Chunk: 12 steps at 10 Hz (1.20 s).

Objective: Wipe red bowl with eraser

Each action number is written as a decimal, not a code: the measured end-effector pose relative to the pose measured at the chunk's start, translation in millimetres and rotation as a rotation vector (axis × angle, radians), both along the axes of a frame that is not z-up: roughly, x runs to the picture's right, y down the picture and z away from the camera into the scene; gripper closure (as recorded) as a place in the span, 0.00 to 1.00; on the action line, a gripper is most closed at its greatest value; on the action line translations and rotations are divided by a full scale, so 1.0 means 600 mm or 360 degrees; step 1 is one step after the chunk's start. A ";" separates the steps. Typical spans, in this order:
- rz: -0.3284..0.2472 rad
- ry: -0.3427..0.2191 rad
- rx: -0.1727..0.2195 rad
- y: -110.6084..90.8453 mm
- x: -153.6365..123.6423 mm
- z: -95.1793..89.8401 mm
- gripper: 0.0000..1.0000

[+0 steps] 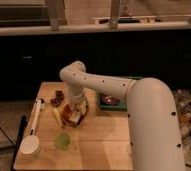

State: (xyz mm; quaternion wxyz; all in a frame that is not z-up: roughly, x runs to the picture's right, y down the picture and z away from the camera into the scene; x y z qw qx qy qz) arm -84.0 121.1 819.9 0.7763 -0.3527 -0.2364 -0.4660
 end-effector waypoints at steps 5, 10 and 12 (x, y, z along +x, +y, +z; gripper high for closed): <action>0.0086 0.0034 0.0003 -0.053 0.001 0.055 1.00; 0.0025 -0.0109 -0.0024 -0.064 -0.082 0.079 1.00; -0.0050 -0.0182 -0.0032 -0.051 -0.114 0.073 1.00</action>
